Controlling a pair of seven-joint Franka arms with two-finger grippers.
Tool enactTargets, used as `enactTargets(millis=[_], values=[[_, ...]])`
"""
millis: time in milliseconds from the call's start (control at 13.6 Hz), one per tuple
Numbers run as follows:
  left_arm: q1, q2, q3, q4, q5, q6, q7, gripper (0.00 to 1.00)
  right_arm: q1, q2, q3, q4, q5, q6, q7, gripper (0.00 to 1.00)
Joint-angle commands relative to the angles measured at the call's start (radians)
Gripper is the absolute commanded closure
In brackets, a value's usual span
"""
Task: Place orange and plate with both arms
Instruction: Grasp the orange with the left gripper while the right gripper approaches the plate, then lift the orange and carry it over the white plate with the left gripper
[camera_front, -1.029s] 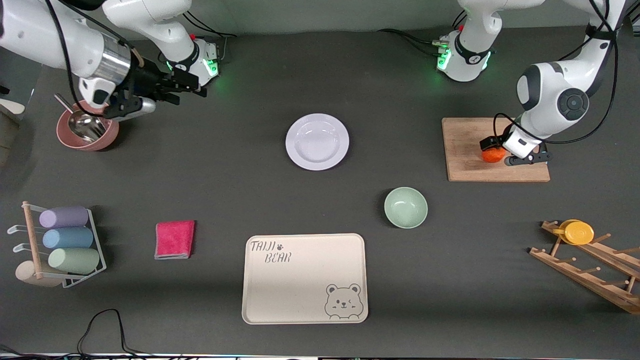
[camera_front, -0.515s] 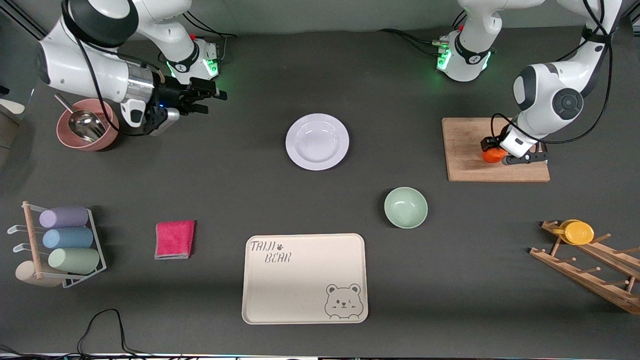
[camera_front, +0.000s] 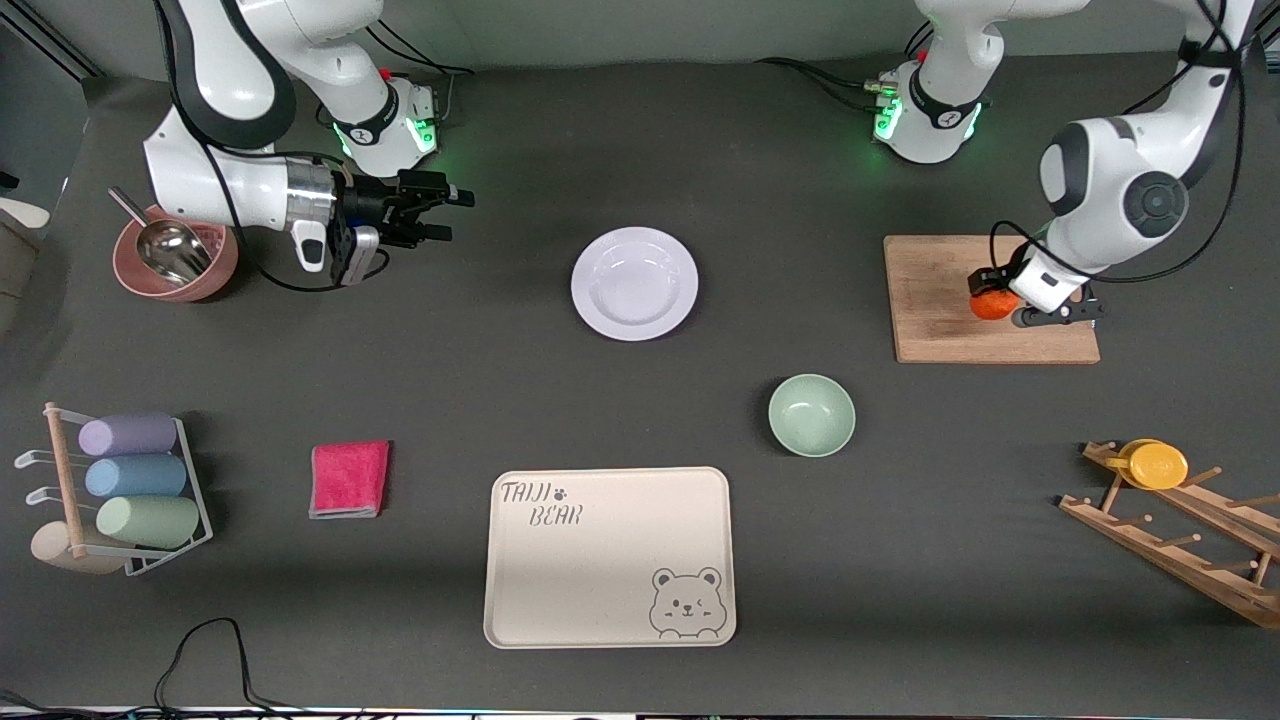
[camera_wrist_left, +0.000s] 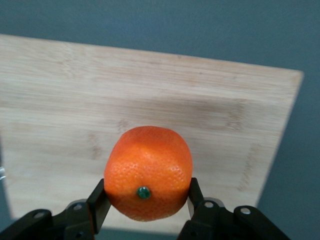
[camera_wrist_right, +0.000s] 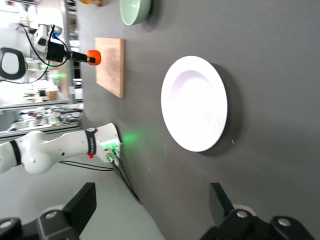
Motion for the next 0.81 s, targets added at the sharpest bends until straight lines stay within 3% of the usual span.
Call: enactTargets(millis=[0, 221, 441, 588, 735], values=[[-0.004, -0.074, -0.005, 0.196, 0.003, -0.303, 0.0, 1.0, 0.005, 0.104, -0.027, -0.032, 0.142, 0.009, -0.214, 0.0], [-0.032, -0.059, -0.011, 0.48, -0.007, -0.58, -0.004, 1.0, 0.005, 0.215, -0.028, -0.061, 0.28, 0.007, -0.4, 0.0], [-0.081, -0.016, -0.012, 0.687, -0.017, -0.707, -0.024, 1.0, 0.005, 0.29, -0.028, -0.092, 0.398, 0.003, -0.509, 0.0], [-0.14, 0.035, -0.012, 0.778, -0.069, -0.755, -0.12, 1.0, 0.006, 0.351, -0.027, -0.103, 0.474, -0.002, -0.595, 0.0], [-0.215, 0.072, -0.03, 0.789, -0.137, -0.728, -0.275, 1.0, 0.006, 0.414, -0.027, -0.109, 0.527, -0.005, -0.684, 0.0]])
